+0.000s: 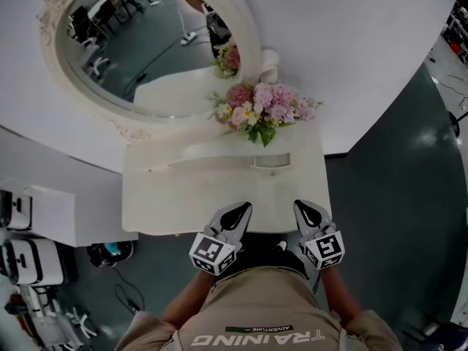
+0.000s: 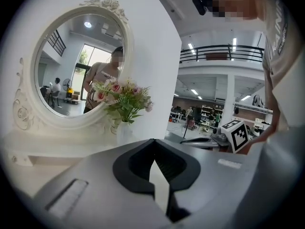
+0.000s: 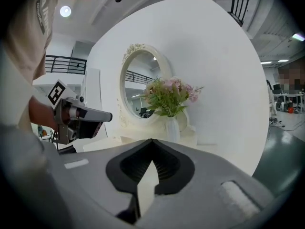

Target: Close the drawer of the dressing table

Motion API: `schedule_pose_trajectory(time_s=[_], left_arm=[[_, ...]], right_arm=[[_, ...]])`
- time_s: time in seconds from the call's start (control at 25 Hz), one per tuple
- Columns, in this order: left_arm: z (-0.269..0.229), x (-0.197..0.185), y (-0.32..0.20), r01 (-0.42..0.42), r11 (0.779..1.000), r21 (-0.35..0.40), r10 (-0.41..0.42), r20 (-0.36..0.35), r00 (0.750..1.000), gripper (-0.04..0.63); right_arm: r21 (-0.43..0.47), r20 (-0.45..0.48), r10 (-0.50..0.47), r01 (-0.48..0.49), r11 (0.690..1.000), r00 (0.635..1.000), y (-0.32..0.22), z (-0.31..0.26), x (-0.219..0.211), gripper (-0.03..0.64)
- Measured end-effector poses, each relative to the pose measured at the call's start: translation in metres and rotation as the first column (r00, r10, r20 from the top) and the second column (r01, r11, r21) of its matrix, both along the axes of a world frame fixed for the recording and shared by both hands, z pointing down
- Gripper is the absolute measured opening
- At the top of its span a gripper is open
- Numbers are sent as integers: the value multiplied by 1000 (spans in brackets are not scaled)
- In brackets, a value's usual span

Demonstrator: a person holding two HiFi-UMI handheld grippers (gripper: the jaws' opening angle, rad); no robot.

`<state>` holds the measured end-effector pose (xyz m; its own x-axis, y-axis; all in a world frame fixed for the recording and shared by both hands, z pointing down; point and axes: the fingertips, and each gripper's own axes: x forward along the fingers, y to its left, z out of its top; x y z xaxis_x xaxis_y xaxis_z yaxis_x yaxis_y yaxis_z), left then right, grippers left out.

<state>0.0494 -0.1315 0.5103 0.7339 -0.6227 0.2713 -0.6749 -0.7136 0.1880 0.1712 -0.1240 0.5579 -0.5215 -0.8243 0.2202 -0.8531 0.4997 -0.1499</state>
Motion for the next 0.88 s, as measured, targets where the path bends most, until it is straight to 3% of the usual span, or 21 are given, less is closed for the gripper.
schedule_pose_trajectory(time_s=[0.44,0.64,0.88], left_arm=[[-25,-24,-61,-43,997,60,48,-75,996,15],[-30,-32,-78,-96,992,80,103,-93,990,15],[-14,-54,-96,-116,992,43,119,-99,988,15]], right_arm=[[-28,-41,70,-71,997,997,-39,-19,-21,2],[-90,-43,115,-119,989,992,-61,0,-29,2],[-132,-89,172,-182,974,981,-89,33,-41,2]])
